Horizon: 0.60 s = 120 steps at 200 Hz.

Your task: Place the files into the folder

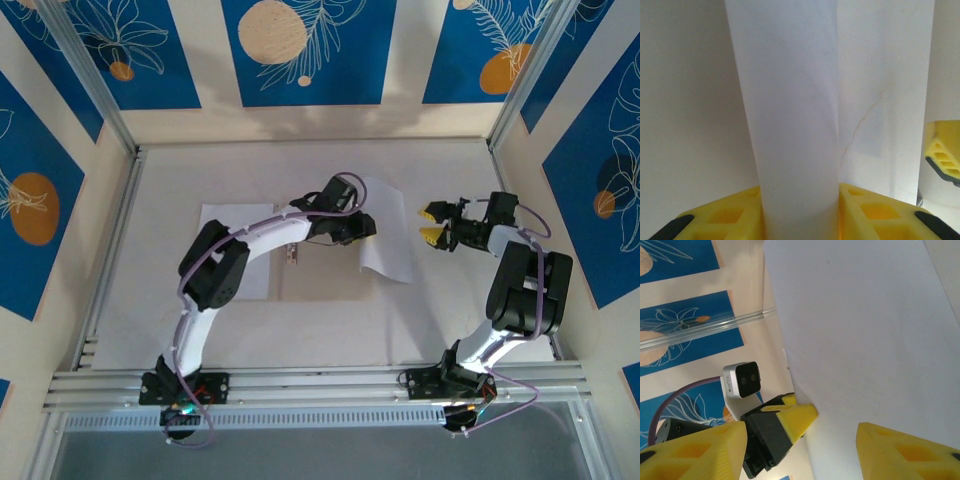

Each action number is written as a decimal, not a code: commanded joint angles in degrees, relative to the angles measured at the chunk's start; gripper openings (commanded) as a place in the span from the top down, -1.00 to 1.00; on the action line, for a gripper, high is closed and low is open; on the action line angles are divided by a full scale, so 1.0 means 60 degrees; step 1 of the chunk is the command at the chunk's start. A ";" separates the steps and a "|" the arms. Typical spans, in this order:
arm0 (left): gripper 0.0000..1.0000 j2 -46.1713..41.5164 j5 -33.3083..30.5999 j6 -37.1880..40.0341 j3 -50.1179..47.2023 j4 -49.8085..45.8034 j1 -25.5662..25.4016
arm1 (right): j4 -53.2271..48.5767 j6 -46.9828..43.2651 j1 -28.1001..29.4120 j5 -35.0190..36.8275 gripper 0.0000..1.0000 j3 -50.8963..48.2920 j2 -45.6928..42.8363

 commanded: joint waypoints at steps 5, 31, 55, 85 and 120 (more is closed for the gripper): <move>0.27 -0.1010 0.0722 -0.0360 -0.1046 0.0745 0.0310 | 0.0788 0.0682 0.0185 -0.0819 -0.26 -0.0366 -0.0283; 0.28 -0.1795 0.0981 -0.0491 -0.2208 0.1246 0.0614 | 0.2370 0.1800 0.0336 -0.1294 -0.30 -0.1029 -0.0242; 0.29 -0.2431 0.1254 -0.0657 -0.3140 0.1682 0.0918 | 0.2789 0.2052 0.0558 -0.1246 -0.32 -0.1356 -0.0205; 0.31 -0.3049 0.1515 -0.0752 -0.3979 0.1986 0.1274 | 0.3732 0.2607 0.0872 -0.1286 -0.35 -0.1843 -0.0077; 0.33 -0.3639 0.1781 -0.0959 -0.4614 0.2350 0.1581 | 0.4816 0.3158 0.1298 -0.1239 -0.37 -0.2345 0.0274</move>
